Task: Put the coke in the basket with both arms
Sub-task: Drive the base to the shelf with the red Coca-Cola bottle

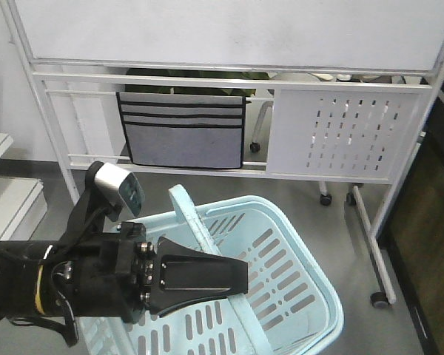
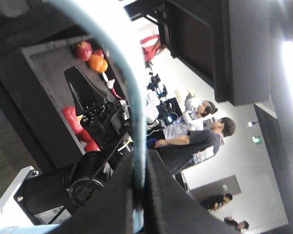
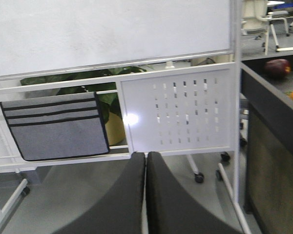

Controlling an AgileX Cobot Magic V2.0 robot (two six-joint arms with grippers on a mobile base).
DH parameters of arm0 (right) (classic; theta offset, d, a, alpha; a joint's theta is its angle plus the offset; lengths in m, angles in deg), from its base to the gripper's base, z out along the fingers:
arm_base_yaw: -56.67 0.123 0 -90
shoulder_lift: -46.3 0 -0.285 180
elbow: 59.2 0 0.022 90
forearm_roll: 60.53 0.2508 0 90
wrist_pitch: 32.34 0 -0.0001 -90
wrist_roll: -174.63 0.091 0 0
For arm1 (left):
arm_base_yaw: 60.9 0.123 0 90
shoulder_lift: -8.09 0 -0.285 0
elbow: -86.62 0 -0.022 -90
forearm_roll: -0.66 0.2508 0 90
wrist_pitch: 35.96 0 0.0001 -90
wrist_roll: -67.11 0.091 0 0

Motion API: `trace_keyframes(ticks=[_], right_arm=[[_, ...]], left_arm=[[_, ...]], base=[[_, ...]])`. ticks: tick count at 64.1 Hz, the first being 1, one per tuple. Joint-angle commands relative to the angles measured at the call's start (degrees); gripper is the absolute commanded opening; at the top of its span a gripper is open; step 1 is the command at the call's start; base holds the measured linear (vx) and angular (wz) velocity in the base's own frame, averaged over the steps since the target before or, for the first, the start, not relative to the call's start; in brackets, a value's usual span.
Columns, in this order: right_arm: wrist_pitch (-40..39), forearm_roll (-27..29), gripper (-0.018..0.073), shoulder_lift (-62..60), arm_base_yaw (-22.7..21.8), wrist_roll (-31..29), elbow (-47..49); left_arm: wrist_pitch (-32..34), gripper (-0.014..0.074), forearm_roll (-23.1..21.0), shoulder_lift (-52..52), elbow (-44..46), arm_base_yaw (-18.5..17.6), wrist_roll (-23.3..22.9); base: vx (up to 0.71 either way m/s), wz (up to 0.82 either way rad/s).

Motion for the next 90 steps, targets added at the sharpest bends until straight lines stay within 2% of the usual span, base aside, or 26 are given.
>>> trace_keyframes(ticks=[1, 36, 90], right_arm=[[-4.2, -0.4, -0.0005, -0.7, -0.4, -0.3, -0.3], [-4.3, -0.4, -0.0005, -0.7, -0.4, -0.3, -0.3], [-4.3, -0.4, -0.0005, -0.7, -0.4, -0.3, -0.3]], left_arm=[[12.3, -0.0006, -4.2, 1.9, 1.3, -0.3, 0.3], [12.3, -0.0006, -4.2, 1.9, 1.3, -0.3, 0.3], [12.3, -0.0006, -4.2, 1.9, 1.3, -0.3, 0.3]], base=[[0.28, 0.28], [0.24, 0.38], [0.14, 0.55]])
